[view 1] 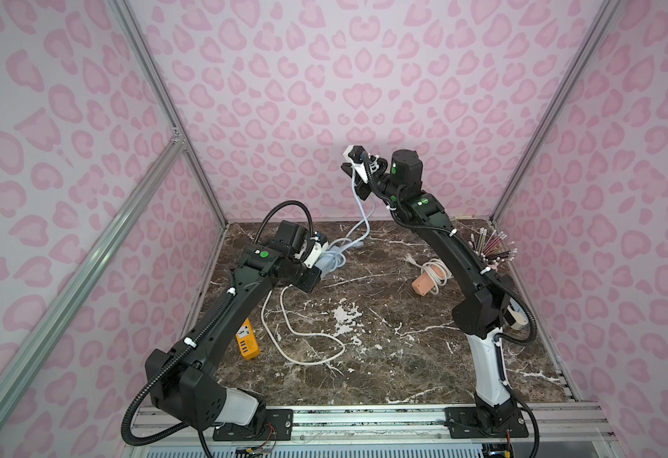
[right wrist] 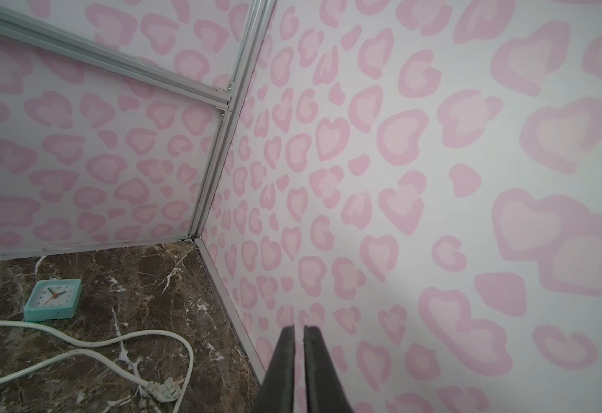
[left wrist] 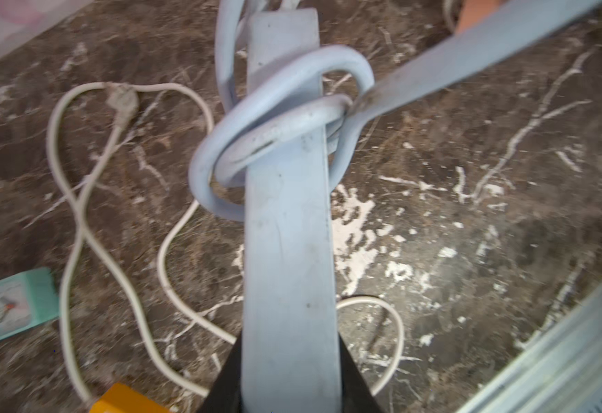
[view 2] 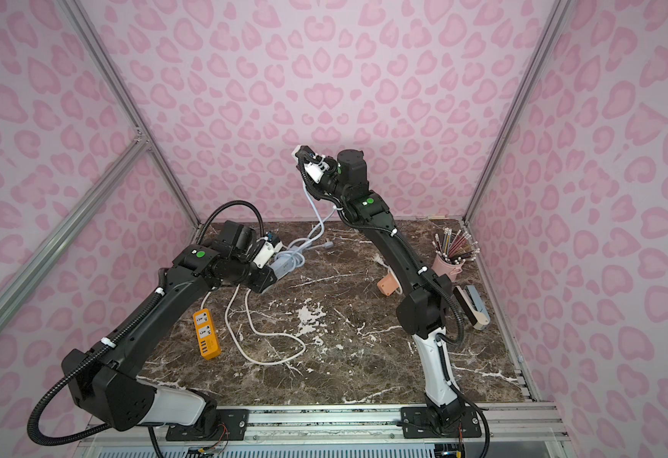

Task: Wrap the cord around the power strip
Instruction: Wrap the power cord around the power strip.

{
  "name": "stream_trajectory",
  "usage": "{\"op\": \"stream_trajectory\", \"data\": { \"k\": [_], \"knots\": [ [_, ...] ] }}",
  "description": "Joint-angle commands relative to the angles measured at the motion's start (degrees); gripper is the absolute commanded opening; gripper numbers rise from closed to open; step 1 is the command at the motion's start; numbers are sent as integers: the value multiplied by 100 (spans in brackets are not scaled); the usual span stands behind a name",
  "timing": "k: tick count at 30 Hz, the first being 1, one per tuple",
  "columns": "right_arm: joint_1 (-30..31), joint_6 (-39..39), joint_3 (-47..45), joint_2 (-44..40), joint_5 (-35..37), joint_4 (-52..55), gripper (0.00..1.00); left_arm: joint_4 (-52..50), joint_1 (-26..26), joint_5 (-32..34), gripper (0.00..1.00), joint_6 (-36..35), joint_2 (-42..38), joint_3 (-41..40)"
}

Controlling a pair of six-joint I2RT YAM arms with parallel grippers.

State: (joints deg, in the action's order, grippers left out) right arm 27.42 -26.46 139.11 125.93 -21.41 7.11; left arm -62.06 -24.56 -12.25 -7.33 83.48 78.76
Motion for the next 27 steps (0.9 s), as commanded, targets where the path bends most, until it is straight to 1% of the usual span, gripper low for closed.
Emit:
{"op": "stream_trajectory", "data": {
  "k": [1,4,8,11,14,17,19,20,22,23,25,27],
  "knots": [
    [-142,442,160,149,-356,-851,0,143,-358,-1516,3,-195,-84,-66],
    [-381,919,40,388,-666,-1238,0,344,-577,-2333,3,-393,-309,-146],
    [-509,1436,-268,611,-1010,-1534,0,938,-620,-3286,3,-580,-663,-61],
    [-504,1995,-537,783,-1286,-1801,0,1906,-638,-4137,3,-368,-1015,-7],
    [-473,2589,-587,1015,-1460,-1849,0,3246,-629,-4570,3,188,-1311,-55],
    [-382,3095,-640,1203,-1473,-1884,0,4632,-599,-4638,3,897,-1510,-263],
    [-295,3474,-749,1290,-1613,-1946,0,5569,-537,-4497,3,1409,-1631,-445],
    [-256,3675,-806,1339,-1635,-1952,0,5880,-476,-4389,3,1594,-1670,-475],
    [-119,4041,-1046,1348,-1626,-1900,0,6364,-266,-3912,3,1921,-1712,-476],
    [-53,4108,-1244,1303,-1515,-1887,0,6537,-142,-3786,3,2039,-1721,-476],
    [74,4344,-1853,1109,-1329,-2056,0,6848,155,-3373,3,2243,-1760,-669],
    [126,4689,-2486,842,-1253,-2377,0,7031,429,-3086,3,2374,-1774,-673]
  ]
}}
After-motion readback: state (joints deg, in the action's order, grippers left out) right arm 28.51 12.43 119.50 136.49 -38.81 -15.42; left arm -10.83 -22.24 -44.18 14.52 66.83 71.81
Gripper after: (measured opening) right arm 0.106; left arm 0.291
